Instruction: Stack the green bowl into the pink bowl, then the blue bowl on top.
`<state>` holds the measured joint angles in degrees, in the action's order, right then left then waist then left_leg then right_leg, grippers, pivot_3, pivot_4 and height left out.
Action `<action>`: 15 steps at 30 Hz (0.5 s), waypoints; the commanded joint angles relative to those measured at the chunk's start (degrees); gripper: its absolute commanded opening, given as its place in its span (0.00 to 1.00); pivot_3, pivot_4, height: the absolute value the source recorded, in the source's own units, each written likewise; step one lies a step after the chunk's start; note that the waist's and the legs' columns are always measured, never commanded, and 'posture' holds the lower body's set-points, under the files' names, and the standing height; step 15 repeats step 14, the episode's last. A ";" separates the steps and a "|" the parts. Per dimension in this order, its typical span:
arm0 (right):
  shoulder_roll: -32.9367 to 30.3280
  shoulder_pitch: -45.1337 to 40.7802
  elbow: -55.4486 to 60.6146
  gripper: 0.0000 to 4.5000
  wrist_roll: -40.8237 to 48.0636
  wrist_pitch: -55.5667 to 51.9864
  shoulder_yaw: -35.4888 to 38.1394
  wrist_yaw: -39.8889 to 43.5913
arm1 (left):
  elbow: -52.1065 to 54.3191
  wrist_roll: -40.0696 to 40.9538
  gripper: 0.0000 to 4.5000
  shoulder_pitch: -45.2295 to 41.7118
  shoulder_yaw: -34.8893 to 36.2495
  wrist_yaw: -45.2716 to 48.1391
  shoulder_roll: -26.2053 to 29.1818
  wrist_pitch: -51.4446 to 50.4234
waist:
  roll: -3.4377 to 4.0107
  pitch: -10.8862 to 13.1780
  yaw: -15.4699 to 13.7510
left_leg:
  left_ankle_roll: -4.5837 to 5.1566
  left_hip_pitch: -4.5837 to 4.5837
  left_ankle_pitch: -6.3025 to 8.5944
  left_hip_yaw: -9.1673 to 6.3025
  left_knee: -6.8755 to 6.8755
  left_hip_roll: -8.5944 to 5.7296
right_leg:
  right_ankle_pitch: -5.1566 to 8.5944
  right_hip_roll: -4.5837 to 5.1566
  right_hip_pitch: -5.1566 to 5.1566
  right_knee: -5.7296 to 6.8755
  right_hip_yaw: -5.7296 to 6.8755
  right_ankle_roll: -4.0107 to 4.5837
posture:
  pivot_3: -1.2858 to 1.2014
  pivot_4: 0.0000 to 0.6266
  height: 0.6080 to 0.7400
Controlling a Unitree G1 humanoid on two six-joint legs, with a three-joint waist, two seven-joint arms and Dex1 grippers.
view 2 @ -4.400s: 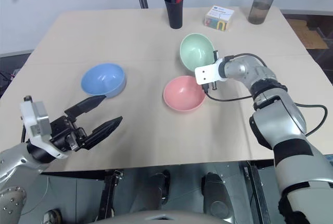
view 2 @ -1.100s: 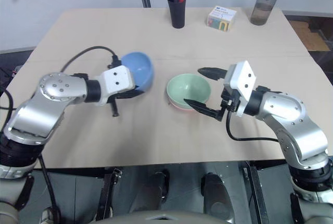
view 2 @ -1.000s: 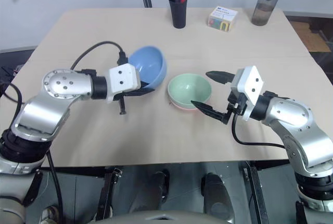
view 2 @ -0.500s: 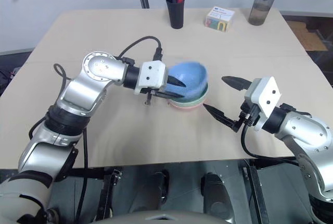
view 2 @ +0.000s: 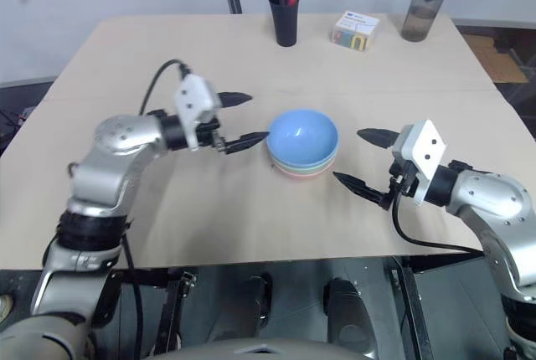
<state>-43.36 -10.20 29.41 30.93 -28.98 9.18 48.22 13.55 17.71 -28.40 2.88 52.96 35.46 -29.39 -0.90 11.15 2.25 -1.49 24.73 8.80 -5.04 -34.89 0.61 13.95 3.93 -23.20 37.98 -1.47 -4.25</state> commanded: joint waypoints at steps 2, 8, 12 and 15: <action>-2.30 -1.96 -6.60 1.00 0.43 2.94 1.67 5.32 | 10.93 6.38 0.97 10.10 9.68 -2.95 2.51 -5.30 | 0.00 0.00 0.01 | 0.00 -0.03 0.00 0.00 0.02 0.01 | 0.00 0.01 0.02 -0.01 0.00 0.02 | 0.52 0.24 1.00; -5.44 -0.22 -11.10 1.00 -0.22 5.14 5.06 8.97 | 17.51 7.87 0.97 22.35 16.61 -4.48 5.29 -6.32 | -0.01 -0.01 -0.61 | 0.00 -0.06 0.01 -0.03 -0.02 0.00 | 0.13 0.04 0.08 -0.02 0.05 0.24 | 0.52 0.24 1.00; -7.26 2.30 -11.11 1.00 1.10 4.87 7.61 11.17 | 19.16 8.37 0.97 27.66 18.98 -4.69 6.16 -4.99 | 0.00 -0.01 -0.85 | 0.00 -0.05 0.01 -0.02 -0.03 0.00 | 0.14 0.05 0.08 -0.04 0.05 0.26 | 0.52 0.24 1.00; -8.02 3.79 -10.52 1.00 2.21 4.11 9.27 12.08 | 19.01 8.99 0.97 29.84 20.12 -3.69 6.91 -4.68 | 0.00 -0.01 -1.02 | 0.00 -0.06 0.02 -0.02 -0.03 0.00 | 0.14 0.05 0.08 -0.04 0.06 0.26 | 0.52 0.24 1.00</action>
